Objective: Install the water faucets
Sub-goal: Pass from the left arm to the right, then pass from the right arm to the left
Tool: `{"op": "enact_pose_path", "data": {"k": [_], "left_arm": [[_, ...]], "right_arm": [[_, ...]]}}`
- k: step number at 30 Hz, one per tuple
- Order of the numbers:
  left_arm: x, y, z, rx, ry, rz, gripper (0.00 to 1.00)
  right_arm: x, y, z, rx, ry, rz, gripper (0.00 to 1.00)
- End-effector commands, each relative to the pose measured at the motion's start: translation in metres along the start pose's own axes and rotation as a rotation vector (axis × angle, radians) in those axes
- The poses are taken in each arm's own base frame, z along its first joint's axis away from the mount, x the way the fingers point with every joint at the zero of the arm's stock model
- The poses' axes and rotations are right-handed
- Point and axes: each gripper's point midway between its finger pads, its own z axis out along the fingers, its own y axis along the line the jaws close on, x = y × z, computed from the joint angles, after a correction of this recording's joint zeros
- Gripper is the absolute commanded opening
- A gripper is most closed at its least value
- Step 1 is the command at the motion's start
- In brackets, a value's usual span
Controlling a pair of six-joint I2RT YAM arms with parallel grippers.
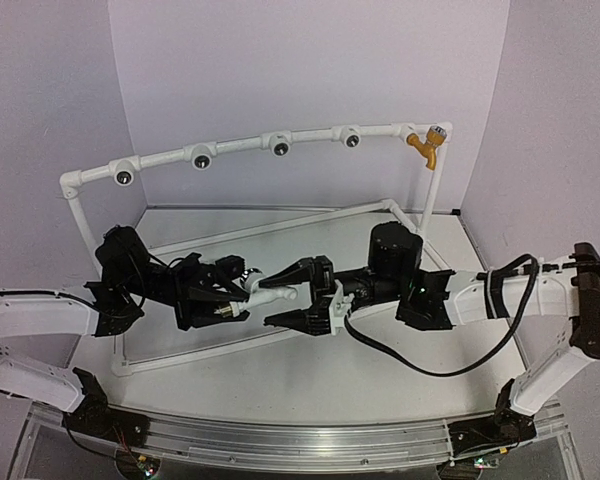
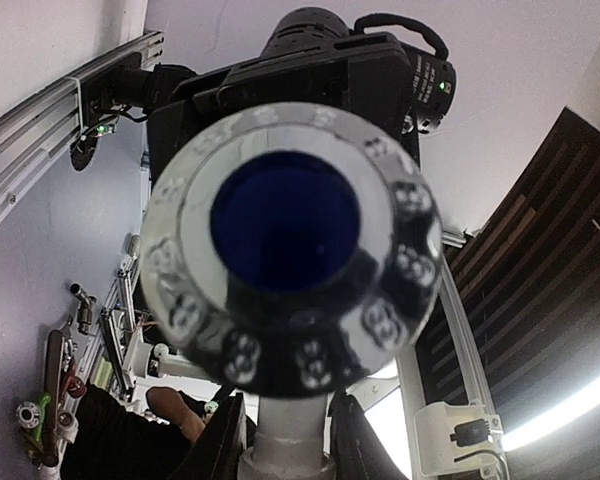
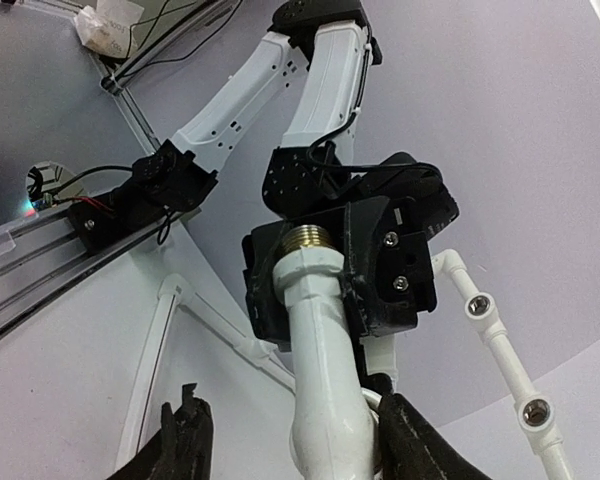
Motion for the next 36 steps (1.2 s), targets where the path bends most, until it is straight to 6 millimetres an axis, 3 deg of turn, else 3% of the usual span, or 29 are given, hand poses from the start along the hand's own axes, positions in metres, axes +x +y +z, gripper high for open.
{"op": "enact_pose_path", "data": {"k": [1, 4, 6, 9, 10, 12, 16, 17, 18, 19, 20, 21, 22, 24, 26, 28, 29, 31, 36], "left_arm": [[0.024, -0.025, 0.002, 0.031, 0.104, -0.196, 0.00], [0.023, -0.027, 0.003, 0.033, 0.105, -0.186, 0.00], [0.024, -0.026, 0.002, 0.029, 0.108, -0.185, 0.00], [0.028, -0.020, 0.000, 0.018, 0.118, -0.199, 0.00], [0.029, -0.021, 0.000, 0.016, 0.122, -0.197, 0.00], [0.031, -0.024, 0.000, 0.017, 0.127, -0.187, 0.00], [0.028, -0.025, 0.000, 0.021, 0.120, -0.178, 0.02], [0.023, -0.023, -0.001, 0.022, 0.107, -0.183, 0.14], [0.018, -0.023, -0.004, 0.028, 0.089, -0.179, 0.43], [0.011, -0.027, -0.007, 0.042, 0.063, -0.154, 0.80], [0.005, -0.034, -0.011, 0.058, 0.038, -0.106, 0.94], [0.000, -0.046, -0.015, 0.071, 0.015, -0.027, 0.99], [-0.006, -0.052, -0.017, 0.063, -0.004, 0.023, 1.00], [-0.020, -0.070, -0.019, -0.015, -0.082, 0.293, 1.00], [-0.041, -0.072, -0.028, -0.213, -0.243, 0.507, 1.00], [-0.060, -0.069, -0.047, -0.395, -0.407, 0.657, 0.99], [-0.065, -0.076, -0.054, -0.425, -0.472, 0.753, 0.99], [-0.062, -0.082, -0.050, -0.397, -0.495, 0.913, 1.00], [-0.056, -0.079, -0.027, -0.359, -0.459, 1.131, 0.99]], "right_arm": [[-0.004, -0.017, 0.012, 0.058, -0.069, -0.004, 0.61], [-0.001, -0.023, 0.011, 0.136, -0.074, -0.034, 0.62], [-0.004, -0.028, 0.010, 0.178, -0.099, -0.048, 0.46], [-0.007, -0.029, 0.007, 0.170, -0.119, -0.062, 0.35], [-0.007, -0.029, 0.007, 0.170, -0.120, -0.074, 0.29], [-0.006, -0.033, 0.005, 0.187, -0.103, -0.087, 0.01], [-0.005, -0.037, 0.000, 0.185, -0.052, -0.038, 0.00], [-0.004, -0.038, -0.003, 0.175, -0.026, 0.008, 0.00], [-0.003, -0.042, -0.006, 0.184, 0.000, 0.068, 0.00], [-0.002, -0.047, -0.011, 0.203, 0.031, 0.151, 0.00], [0.001, -0.051, -0.017, 0.227, 0.072, 0.256, 0.00], [0.009, -0.054, -0.023, 0.250, 0.132, 0.395, 0.00], [0.018, -0.062, -0.031, 0.303, 0.205, 0.514, 0.00], [0.041, -0.067, -0.051, 0.413, 0.375, 0.811, 0.00], [0.051, -0.057, -0.066, 0.412, 0.524, 0.996, 0.00], [0.045, -0.040, -0.070, 0.316, 0.583, 1.102, 0.00], [0.041, -0.038, -0.071, 0.283, 0.592, 1.159, 0.00], [0.031, -0.032, -0.071, 0.191, 0.567, 1.269, 0.00], [0.003, -0.054, -0.058, 0.107, 0.449, 1.385, 0.00]]}}
